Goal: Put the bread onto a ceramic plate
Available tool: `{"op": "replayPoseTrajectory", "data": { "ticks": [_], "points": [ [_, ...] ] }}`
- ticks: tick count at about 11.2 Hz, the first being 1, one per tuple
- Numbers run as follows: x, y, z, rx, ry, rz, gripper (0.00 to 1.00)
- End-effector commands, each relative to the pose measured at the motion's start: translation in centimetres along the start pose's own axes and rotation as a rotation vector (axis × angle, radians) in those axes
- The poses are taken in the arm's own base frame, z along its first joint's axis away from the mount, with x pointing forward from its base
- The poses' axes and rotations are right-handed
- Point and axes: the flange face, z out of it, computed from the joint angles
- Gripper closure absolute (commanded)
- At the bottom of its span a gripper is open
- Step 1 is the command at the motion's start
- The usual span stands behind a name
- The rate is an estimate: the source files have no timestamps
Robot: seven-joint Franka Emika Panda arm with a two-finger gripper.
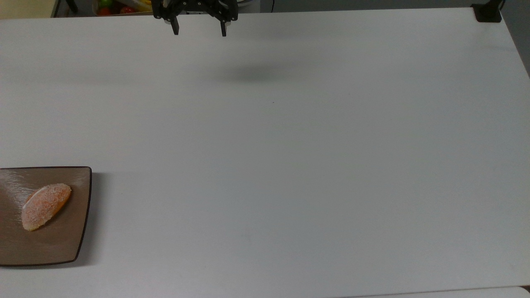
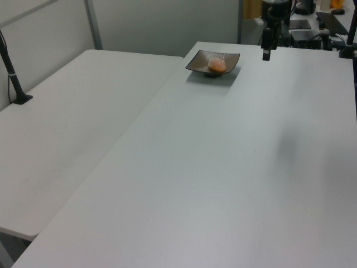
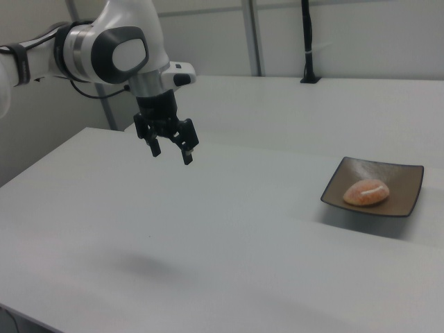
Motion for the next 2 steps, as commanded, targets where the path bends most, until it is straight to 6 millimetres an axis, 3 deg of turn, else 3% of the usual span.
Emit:
{"op": "replayPoseTrajectory", "data": {
  "ticks": [1, 2],
  "points": [
    [0.64, 0.21, -0.47, 0.015, 0.012, 0.071, 0.00],
    [0.62, 0.22, -0.39, 0.015, 0.010, 0.078, 0.00]
  ]
}}
